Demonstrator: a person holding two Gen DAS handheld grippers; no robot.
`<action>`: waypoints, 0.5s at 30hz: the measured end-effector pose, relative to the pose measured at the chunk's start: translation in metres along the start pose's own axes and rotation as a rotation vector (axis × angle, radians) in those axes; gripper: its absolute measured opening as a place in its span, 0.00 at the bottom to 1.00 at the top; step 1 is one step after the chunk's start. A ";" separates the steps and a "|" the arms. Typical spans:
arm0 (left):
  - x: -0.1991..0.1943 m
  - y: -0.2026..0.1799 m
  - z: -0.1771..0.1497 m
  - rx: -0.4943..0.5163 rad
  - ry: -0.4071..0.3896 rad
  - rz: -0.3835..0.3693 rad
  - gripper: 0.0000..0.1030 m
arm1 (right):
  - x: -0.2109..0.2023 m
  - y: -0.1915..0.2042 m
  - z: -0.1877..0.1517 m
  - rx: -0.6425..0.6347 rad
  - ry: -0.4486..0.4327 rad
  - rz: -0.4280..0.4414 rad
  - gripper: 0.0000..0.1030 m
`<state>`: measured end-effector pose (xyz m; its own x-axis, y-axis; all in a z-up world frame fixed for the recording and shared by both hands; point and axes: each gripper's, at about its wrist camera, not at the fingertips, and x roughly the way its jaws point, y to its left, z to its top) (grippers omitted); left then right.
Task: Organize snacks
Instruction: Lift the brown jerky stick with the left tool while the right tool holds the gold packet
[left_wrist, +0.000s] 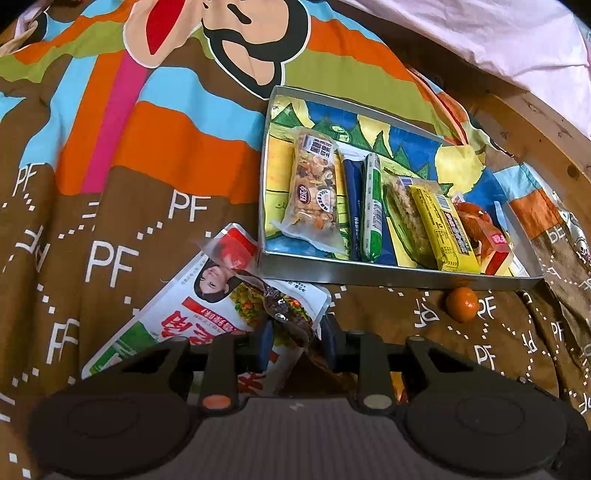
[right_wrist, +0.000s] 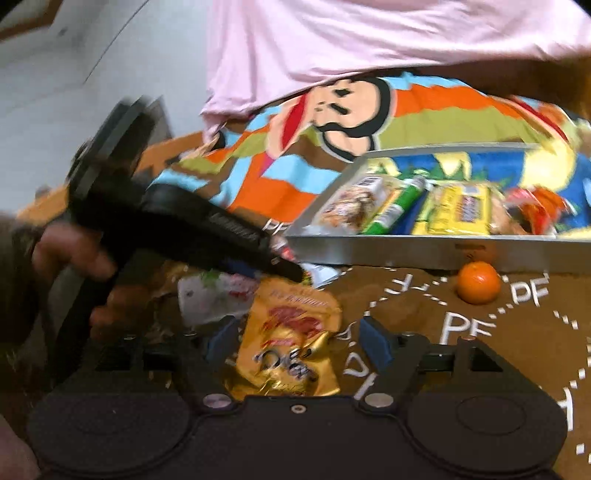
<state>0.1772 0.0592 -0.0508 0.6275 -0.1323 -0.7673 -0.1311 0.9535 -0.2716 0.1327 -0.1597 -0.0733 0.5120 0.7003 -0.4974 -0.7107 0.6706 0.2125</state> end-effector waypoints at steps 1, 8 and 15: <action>0.001 0.000 0.000 -0.001 0.001 -0.001 0.29 | 0.002 0.005 -0.001 -0.029 0.012 -0.004 0.79; 0.000 0.001 0.000 0.004 0.000 -0.008 0.29 | 0.008 0.013 -0.004 -0.073 0.002 -0.127 0.70; -0.010 0.010 -0.003 -0.013 -0.003 -0.037 0.27 | -0.013 0.009 0.005 -0.077 -0.146 -0.304 0.38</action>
<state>0.1677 0.0697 -0.0476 0.6345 -0.1668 -0.7547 -0.1177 0.9442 -0.3076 0.1221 -0.1617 -0.0609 0.7655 0.5030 -0.4011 -0.5469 0.8372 0.0061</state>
